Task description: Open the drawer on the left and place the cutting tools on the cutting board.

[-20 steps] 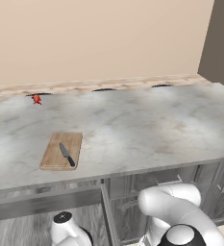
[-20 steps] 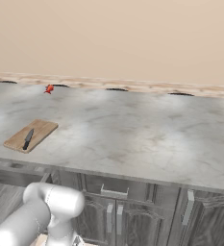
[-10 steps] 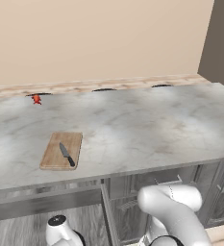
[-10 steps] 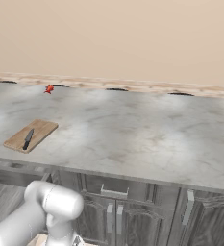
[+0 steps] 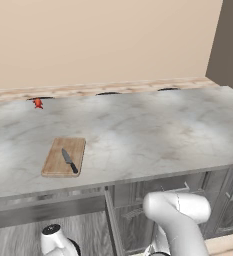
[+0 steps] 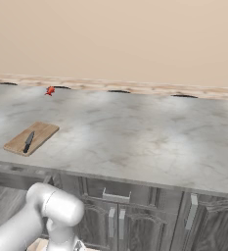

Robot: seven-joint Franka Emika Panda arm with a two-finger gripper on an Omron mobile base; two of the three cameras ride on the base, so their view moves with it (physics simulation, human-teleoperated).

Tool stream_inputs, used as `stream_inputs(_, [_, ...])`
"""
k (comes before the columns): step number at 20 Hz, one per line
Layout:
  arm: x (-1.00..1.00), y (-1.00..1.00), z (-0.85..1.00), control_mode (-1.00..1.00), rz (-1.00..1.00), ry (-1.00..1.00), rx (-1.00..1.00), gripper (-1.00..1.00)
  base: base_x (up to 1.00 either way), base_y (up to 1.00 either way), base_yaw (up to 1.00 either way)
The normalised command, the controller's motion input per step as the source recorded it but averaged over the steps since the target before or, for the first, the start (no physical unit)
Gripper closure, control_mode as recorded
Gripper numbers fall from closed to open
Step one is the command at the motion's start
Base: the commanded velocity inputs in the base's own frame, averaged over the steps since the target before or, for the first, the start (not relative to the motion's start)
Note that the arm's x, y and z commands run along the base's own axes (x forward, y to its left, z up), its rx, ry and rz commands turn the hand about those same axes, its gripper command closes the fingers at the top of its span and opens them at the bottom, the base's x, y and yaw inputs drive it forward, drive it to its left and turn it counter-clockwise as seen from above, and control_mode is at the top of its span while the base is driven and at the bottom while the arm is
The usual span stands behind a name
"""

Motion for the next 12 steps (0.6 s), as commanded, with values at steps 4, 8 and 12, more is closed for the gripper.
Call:
stream_inputs(4, [-0.27, 0.05, -0.18, -1.0, -0.02, 0.0, -0.09, 1.0, 0.0, 0.0, 0.0])
stream_inputs(8, [-0.56, 0.0, -0.03, -1.0, -0.02, -0.03, -0.05, 1.0, 0.0, 0.0, 0.0])
stream_inputs(12, [-0.45, 0.0, 0.09, -1.0, -0.03, -0.09, 0.0, 1.0, 0.0, 0.0, 0.0])
